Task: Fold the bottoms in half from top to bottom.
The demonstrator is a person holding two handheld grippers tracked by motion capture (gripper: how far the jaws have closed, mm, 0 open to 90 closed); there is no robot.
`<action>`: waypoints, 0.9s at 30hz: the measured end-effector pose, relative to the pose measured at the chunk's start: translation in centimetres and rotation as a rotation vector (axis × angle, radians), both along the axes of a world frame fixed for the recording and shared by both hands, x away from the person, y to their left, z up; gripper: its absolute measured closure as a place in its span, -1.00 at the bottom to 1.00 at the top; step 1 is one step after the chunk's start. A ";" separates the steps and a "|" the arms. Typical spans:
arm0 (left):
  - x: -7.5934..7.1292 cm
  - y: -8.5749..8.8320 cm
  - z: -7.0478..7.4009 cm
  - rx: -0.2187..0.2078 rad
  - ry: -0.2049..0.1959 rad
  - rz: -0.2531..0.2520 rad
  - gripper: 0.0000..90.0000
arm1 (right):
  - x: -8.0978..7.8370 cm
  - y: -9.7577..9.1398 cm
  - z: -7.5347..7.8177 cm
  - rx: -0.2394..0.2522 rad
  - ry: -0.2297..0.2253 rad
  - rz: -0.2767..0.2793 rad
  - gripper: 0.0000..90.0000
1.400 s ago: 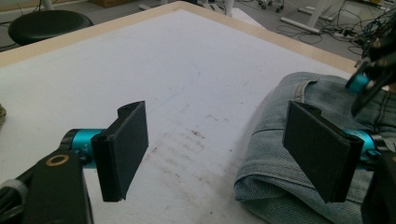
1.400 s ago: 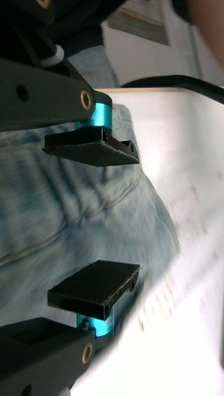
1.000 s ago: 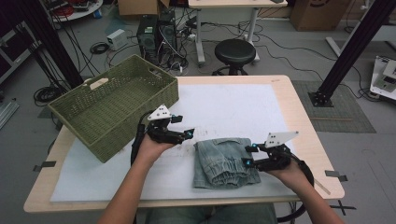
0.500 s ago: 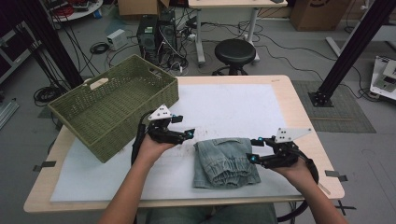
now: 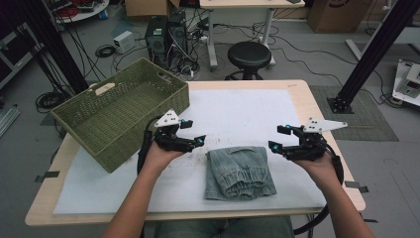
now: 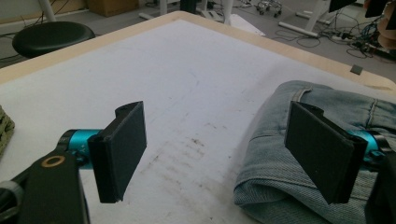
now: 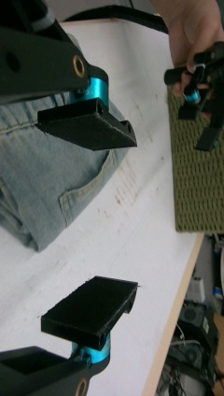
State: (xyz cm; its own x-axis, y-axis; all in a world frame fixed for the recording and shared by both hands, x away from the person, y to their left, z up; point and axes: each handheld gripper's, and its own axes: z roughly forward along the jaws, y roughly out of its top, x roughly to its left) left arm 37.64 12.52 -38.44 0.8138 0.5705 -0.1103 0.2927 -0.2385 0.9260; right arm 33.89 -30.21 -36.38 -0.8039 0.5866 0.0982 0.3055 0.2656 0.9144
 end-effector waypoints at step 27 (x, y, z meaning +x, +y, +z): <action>-0.4 -0.1 0.0 0.021 0.000 -0.030 -0.55 | 1.1 -1.5 -0.5 0.004 0.019 -0.050 -0.53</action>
